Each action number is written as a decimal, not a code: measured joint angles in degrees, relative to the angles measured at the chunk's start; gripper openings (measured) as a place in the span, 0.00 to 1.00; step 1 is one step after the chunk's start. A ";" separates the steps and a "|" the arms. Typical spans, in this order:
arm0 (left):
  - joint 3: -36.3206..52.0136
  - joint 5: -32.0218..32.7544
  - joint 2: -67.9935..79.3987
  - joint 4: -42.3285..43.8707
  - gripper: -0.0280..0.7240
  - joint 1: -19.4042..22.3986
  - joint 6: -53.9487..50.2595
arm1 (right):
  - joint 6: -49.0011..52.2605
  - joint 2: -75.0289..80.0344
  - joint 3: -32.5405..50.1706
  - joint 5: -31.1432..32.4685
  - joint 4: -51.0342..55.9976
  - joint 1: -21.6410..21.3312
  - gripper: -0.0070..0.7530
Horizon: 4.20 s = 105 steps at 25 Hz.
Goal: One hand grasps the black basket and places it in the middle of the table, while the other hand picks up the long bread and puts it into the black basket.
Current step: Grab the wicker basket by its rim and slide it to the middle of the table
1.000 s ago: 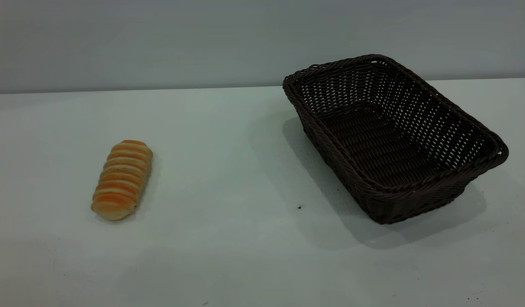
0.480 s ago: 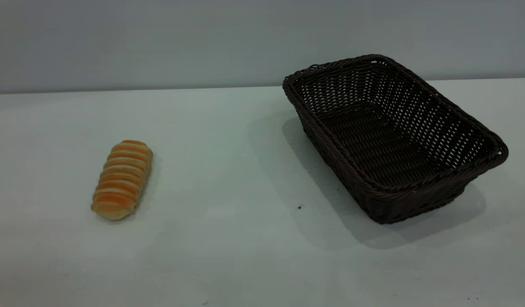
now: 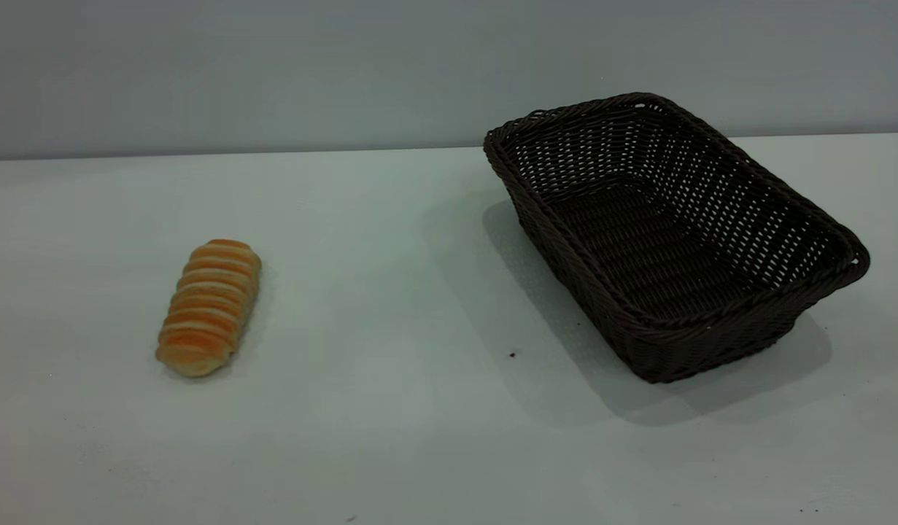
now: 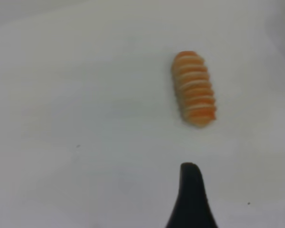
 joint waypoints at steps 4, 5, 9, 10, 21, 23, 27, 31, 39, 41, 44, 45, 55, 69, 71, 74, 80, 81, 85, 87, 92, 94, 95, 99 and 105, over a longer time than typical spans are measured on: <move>0.00 -3.60 5.08 -2.84 0.81 0.00 2.82 | -0.47 13.78 0.00 -6.05 9.50 0.00 0.79; 0.00 -4.16 5.99 -3.53 0.81 0.00 3.30 | -0.77 17.17 0.00 -7.43 11.79 0.00 0.79; 0.00 -4.84 7.67 -5.15 0.81 0.00 4.32 | -3.62 29.01 -0.11 -11.59 19.39 0.00 0.79; 0.00 -4.84 7.66 -5.15 0.81 0.00 4.32 | -4.89 31.72 -0.23 -12.51 21.18 0.00 0.79; 0.00 -5.30 7.66 -5.97 0.81 0.00 4.43 | -18.00 52.57 -0.59 -21.83 46.21 0.00 0.79; 0.00 -5.48 7.66 -6.02 0.81 0.00 4.43 | -20.54 54.68 -0.64 -22.93 51.17 0.00 0.79; 0.00 -5.58 7.66 -6.02 0.81 0.00 4.43 | -26.53 58.27 -0.95 -24.40 61.24 0.00 0.79; 0.00 -5.70 7.66 -6.14 0.81 0.00 4.43 | -32.11 62.04 -1.39 -25.13 69.14 0.00 0.79; 0.00 -5.85 7.66 -6.18 0.81 0.00 4.43 | -35.04 67.27 -4.51 -28.15 75.00 0.00 0.77; 0.00 -5.85 7.66 -6.18 0.81 0.00 4.43 | -34.81 68.14 -5.44 -29.25 75.69 0.00 0.73; 0.00 -5.88 7.66 -6.18 0.81 0.00 4.43 | -32.67 69.54 -6.83 -31.04 76.10 0.00 0.63; 0.00 -5.88 7.66 -6.18 0.81 0.00 4.43 | -31.65 70.10 -7.28 -31.53 76.09 0.00 0.59; 0.00 -5.88 7.66 -6.18 0.81 0.00 4.43 | -29.03 71.13 -8.57 -31.91 76.27 0.00 0.13; 0.00 -5.92 7.66 -6.18 0.81 0.00 4.42 | -19.29 72.64 -26.59 -8.96 33.89 -1.50 0.13; 0.00 -5.92 7.66 -6.18 0.81 0.00 4.42 | -15.63 74.06 -32.40 -4.83 24.50 -0.30 0.13; 0.00 -6.41 7.66 -6.18 0.81 0.00 4.42 | -11.67 76.80 -40.12 -0.55 13.48 3.11 0.13; 0.00 -7.14 10.58 -6.27 0.81 0.00 4.42 | -6.00 84.57 -53.47 2.82 2.77 7.84 0.13; 0.00 -7.31 11.62 -6.32 0.81 0.00 4.42 | -5.36 85.95 -55.02 3.36 1.86 7.97 0.13; 0.00 -8.04 16.47 -7.17 0.81 0.00 4.42 | -4.84 87.99 -57.31 3.30 0.68 7.97 0.13; 0.00 -8.79 19.12 -8.21 0.81 0.00 4.42 | -5.48 87.98 -57.51 2.89 -0.42 7.97 0.13; 0.00 -13.13 27.17 -10.16 0.81 0.00 4.67 | -6.77 87.98 -57.59 2.38 -2.27 7.97 0.22; 0.00 -15.57 30.38 -11.12 0.81 0.00 5.35 | -7.05 87.92 -57.59 2.17 -2.67 7.97 0.32; 0.00 -16.92 32.17 -11.65 0.81 0.00 5.64 | -7.07 87.73 -57.59 2.17 -2.91 7.97 0.37; 0.00 -22.53 39.18 -13.85 0.81 0.00 7.09 | -7.19 85.31 -57.59 2.65 -6.25 7.97 0.57; -1.41 -27.92 49.84 -14.08 0.81 -0.18 7.35 | -6.10 73.54 -57.59 9.70 -15.91 7.97 0.64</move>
